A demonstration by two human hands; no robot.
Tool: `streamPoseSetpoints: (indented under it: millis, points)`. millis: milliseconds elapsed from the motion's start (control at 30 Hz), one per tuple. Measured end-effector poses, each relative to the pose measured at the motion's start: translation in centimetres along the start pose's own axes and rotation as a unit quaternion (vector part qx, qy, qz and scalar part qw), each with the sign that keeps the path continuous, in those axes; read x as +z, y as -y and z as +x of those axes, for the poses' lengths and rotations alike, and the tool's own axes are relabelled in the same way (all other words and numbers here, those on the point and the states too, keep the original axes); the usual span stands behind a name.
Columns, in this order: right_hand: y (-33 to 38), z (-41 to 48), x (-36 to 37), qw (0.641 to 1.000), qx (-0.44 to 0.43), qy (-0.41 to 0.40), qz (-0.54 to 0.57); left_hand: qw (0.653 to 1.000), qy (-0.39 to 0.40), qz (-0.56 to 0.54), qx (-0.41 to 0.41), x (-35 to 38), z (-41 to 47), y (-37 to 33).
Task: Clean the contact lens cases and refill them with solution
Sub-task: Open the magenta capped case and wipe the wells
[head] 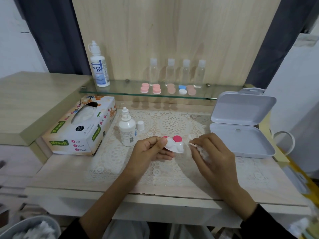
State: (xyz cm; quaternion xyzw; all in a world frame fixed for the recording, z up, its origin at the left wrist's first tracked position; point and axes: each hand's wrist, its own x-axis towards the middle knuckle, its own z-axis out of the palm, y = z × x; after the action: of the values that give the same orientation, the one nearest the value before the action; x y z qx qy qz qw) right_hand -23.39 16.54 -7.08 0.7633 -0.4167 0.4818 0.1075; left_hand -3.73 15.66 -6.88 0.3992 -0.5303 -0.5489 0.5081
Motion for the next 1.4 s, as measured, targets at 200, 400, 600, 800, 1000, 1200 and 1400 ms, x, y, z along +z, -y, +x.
streamPoseSetpoints:
  millis: [200, 400, 600, 800, 1000, 1200, 1400]
  points:
    - [1.1, 0.1, 1.8, 0.998, -0.025, 0.045, 0.020, 1.000, 0.014, 0.013, 0.001, -0.1, 0.1, 0.2]
    - [1.8, 0.3, 2.3, 0.989, 0.078, 0.049, 0.113, 1.000, 0.017, -0.001, 0.022, 0.2, 0.1, 0.2]
    - [2.1, 0.6, 2.3, 0.965, 0.179, 0.031, 0.190, 0.999, 0.015, 0.000, 0.034, 0.2, 0.0, 0.2]
    - [2.2, 0.6, 2.4, 0.934, 0.262, 0.023, 0.241, 0.999, 0.013, 0.012, 0.039, 0.2, 0.0, 0.2]
    - [1.9, 0.6, 1.9, 0.901, 0.330, 0.027, 0.281, 0.999, 0.009, 0.037, 0.037, 0.1, 0.2, 0.4]
    - [1.4, 0.0, 1.5, 0.893, 0.337, 0.034, 0.296, 0.999, -0.002, 0.039, 0.035, 0.0, 0.1, 0.4]
    - [1.1, -0.4, 1.3, 0.899, 0.322, 0.054, 0.293, 0.999, -0.002, 0.025, 0.039, 0.1, 0.1, 0.4]
